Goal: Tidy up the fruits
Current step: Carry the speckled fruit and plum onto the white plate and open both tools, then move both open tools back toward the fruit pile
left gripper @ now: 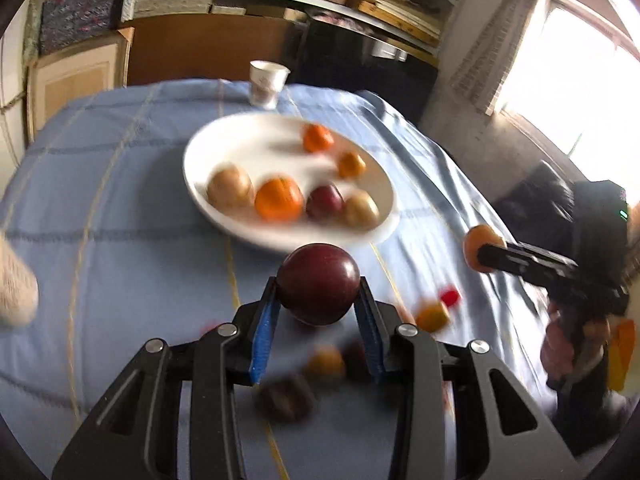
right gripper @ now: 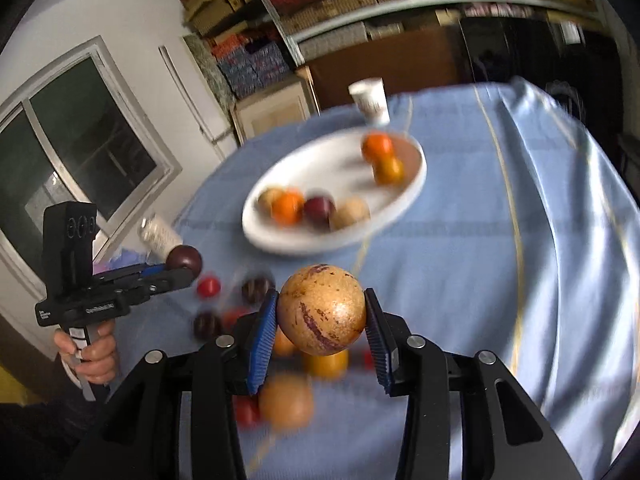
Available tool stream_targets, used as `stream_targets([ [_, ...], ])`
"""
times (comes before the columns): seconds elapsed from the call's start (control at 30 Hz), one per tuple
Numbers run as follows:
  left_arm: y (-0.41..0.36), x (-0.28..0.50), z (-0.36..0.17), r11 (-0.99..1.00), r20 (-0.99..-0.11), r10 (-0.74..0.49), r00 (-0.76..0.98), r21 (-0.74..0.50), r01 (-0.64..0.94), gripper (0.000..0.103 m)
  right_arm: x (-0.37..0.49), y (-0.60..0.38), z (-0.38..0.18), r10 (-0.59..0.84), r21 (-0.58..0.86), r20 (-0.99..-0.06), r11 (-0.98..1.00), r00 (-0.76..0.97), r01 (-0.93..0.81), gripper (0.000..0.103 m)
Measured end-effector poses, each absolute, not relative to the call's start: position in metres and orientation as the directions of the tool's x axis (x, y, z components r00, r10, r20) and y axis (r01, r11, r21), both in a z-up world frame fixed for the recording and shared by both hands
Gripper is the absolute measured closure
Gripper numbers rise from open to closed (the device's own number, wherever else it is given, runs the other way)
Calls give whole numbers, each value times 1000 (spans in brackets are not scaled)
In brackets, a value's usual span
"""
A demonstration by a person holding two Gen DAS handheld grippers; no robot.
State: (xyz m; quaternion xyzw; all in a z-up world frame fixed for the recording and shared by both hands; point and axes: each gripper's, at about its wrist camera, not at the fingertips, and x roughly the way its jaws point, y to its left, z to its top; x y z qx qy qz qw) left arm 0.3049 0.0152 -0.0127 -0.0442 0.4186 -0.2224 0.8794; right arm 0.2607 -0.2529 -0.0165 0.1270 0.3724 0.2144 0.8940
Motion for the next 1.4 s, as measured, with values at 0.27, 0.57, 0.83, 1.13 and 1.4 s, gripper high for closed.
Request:
stream_targets([
  [0.27,-10,419,-13,937,-758,-341,556,-227,266,66,365,-236,-37,416,401,-644,898,642,-179,60],
  [0.57,-35,461,-43,951,-811,-287,510,-176,255,61,400,-240,-59,389,417,-679,902,622,-109,55],
  [0.83,-18,405,-8,962,-730,-256,634,-130,240,7,356,-245,-28,369,370,-617,916,695,-158,23],
  [1.13,52,301,-13,994,-678,-112,726,-77,82,5,274,-282,-55,313,339,-609,933,729,-117,17],
  [1.4,103,256,-56,974,-742,-117,660,-215,-69,5,240,-289,-52,324,367,-577,923,750,-116,17],
])
